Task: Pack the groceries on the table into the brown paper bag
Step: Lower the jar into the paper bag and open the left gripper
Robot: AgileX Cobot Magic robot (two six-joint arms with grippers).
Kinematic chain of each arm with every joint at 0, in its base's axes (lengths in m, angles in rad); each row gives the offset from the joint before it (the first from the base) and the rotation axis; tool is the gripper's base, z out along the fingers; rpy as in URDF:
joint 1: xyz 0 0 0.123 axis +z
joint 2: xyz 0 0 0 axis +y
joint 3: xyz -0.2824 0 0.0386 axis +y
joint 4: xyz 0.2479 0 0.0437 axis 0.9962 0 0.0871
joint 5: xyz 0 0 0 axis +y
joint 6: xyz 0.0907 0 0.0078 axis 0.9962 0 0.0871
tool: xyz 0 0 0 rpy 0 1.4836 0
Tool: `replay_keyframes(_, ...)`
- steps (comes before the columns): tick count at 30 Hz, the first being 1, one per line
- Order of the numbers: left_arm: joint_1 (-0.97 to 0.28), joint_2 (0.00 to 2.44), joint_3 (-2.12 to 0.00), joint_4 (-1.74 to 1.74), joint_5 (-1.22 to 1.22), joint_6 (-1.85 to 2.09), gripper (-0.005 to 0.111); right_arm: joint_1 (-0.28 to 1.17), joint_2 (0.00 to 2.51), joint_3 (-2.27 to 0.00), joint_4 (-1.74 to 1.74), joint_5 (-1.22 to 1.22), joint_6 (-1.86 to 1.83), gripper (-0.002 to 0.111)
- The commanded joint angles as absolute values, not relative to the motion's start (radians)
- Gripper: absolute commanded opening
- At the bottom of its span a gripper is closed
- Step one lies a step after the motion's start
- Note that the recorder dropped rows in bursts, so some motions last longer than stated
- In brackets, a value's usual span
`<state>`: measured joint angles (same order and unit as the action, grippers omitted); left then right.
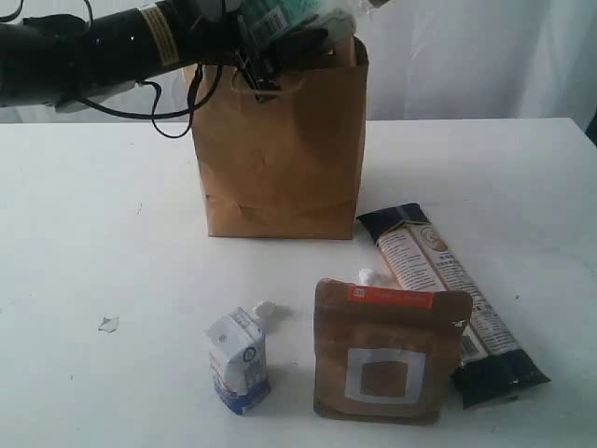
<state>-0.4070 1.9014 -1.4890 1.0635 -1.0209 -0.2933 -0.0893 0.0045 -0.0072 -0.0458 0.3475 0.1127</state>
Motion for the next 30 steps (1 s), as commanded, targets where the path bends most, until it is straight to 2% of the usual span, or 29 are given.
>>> replay_keyframes(1, -0.404, 1.890, -1.490, 1.039, -1.055, -0.267, 0.000, -0.092, 0.000, 0.000, -0.050, 0.344, 0.114, 0.000)
replay_keyframes(18, -0.402, 1.891, -1.490, 1.026, -1.036, -0.183, 0.000, -0.092, 0.000, 0.000, -0.050, 0.344, 0.114, 0.000)
replay_keyframes(24, -0.376, 1.891, -1.474, 1.034, -1.217, -0.276, 0.000, -0.092, 0.000, 0.000, -0.050, 0.344, 0.114, 0.000)
replay_keyframes(30, -0.345, 1.891, -1.427, 1.072, -1.216, -0.299, 0.000, -0.092, 0.000, 0.000, -0.050, 0.344, 0.114, 0.000)
